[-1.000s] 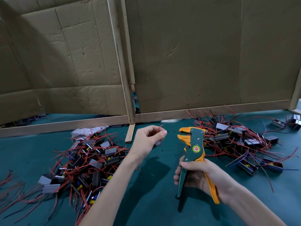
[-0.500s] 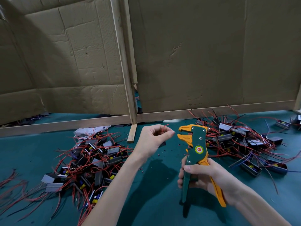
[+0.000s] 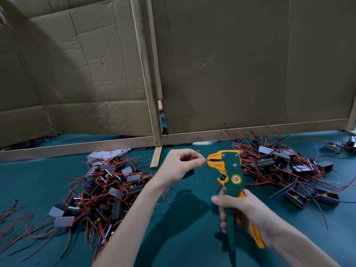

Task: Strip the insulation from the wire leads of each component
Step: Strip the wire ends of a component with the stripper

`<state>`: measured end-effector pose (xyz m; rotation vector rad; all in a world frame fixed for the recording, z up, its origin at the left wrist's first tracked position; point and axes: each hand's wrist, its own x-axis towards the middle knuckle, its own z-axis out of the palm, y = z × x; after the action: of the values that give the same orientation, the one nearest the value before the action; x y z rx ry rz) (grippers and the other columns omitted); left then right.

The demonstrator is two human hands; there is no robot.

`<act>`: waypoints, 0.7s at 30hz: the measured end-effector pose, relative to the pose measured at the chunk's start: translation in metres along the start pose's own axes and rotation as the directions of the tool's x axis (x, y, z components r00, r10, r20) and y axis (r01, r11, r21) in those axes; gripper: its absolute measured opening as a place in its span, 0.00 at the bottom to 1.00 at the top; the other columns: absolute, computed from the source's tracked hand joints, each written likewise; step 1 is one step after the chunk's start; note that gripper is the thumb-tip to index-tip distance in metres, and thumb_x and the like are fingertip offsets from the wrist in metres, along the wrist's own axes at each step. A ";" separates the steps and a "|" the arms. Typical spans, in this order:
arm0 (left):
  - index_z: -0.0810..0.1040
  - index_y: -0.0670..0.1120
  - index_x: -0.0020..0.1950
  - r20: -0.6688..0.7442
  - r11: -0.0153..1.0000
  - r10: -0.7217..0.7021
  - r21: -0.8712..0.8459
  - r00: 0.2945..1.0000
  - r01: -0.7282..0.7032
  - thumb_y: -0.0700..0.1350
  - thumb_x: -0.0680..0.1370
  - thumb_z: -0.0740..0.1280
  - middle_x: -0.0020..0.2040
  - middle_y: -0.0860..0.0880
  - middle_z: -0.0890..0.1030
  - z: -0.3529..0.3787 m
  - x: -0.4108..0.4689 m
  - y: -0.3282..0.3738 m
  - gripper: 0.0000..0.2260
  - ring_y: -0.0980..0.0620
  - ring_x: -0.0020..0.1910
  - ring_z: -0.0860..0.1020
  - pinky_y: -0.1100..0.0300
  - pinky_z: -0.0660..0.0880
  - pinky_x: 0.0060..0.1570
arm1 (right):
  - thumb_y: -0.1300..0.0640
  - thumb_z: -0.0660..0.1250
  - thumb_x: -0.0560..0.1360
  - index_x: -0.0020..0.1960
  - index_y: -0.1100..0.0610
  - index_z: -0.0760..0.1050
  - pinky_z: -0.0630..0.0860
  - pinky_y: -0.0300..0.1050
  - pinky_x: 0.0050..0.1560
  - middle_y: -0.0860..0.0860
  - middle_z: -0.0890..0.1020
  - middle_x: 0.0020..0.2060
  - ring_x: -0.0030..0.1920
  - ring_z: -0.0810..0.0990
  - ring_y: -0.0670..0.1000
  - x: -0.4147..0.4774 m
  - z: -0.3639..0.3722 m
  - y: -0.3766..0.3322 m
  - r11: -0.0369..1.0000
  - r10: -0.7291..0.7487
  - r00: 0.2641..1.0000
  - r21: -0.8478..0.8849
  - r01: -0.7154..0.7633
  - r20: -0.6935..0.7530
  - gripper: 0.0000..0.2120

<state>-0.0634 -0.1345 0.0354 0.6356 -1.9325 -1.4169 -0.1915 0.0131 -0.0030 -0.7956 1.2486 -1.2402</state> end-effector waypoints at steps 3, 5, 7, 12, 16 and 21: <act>0.76 0.47 0.41 -0.005 0.995 -0.025 -0.093 1.000 0.024 0.44 0.77 0.68 0.32 0.52 0.78 -0.001 0.000 -0.001 0.05 0.57 0.31 0.74 0.68 0.71 0.31 | 0.57 0.73 0.69 0.28 0.60 0.70 0.71 0.44 0.26 0.57 0.71 0.25 0.22 0.70 0.54 0.003 0.006 0.009 1.000 -0.005 0.994 0.011 0.007 -0.110 0.16; 0.75 0.47 0.42 0.031 0.991 -0.049 -0.126 0.998 0.053 0.45 0.79 0.64 0.35 0.52 0.82 0.002 0.000 -0.004 0.07 0.57 0.36 0.78 0.68 0.75 0.39 | 0.58 0.71 0.71 0.28 0.59 0.69 0.69 0.42 0.23 0.56 0.71 0.24 0.22 0.69 0.53 0.007 0.006 0.014 0.999 -0.020 0.984 0.041 0.028 -0.175 0.16; 0.77 0.45 0.41 0.062 0.988 -0.044 -0.145 0.997 0.053 0.44 0.80 0.61 0.35 0.52 0.81 0.006 -0.001 -0.007 0.09 0.57 0.37 0.78 0.67 0.75 0.43 | 0.61 0.72 0.69 0.31 0.60 0.74 0.75 0.45 0.26 0.58 0.74 0.27 0.25 0.75 0.55 0.008 0.005 0.012 0.985 -0.061 0.988 0.152 0.083 -0.144 0.10; 0.80 0.45 0.42 0.001 0.996 0.010 -0.084 1.000 -0.009 0.42 0.80 0.61 0.36 0.55 0.81 0.001 -0.001 -0.003 0.10 0.62 0.37 0.77 0.71 0.74 0.40 | 0.66 0.75 0.63 0.40 0.60 0.82 0.81 0.53 0.40 0.63 0.80 0.37 0.38 0.83 0.62 0.009 -0.004 -0.001 0.946 -0.185 0.983 0.266 0.183 -0.018 0.06; 0.82 0.46 0.44 0.001 0.997 0.075 0.025 0.997 -0.075 0.41 0.80 0.63 0.39 0.50 0.78 -0.005 -0.001 0.001 0.09 0.61 0.37 0.75 0.69 0.73 0.40 | 0.61 0.75 0.64 0.43 0.61 0.81 0.80 0.55 0.42 0.64 0.80 0.39 0.40 0.82 0.64 0.007 -0.013 -0.006 0.969 -0.166 0.984 0.197 0.151 0.064 0.09; 0.83 0.52 0.43 0.044 0.985 0.147 0.087 0.988 -0.151 0.42 0.78 0.65 0.37 0.58 0.81 -0.003 0.000 0.003 0.09 0.62 0.40 0.76 0.69 0.74 0.45 | 0.61 0.73 0.66 0.42 0.61 0.80 0.80 0.55 0.45 0.64 0.79 0.39 0.41 0.81 0.63 0.003 -0.010 -0.007 0.986 -0.134 0.980 0.122 0.116 0.147 0.06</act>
<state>-0.0608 -0.1358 0.0387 0.4970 -2.0383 -1.2631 -0.2035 0.0104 0.0007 -0.8815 1.0068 -1.3117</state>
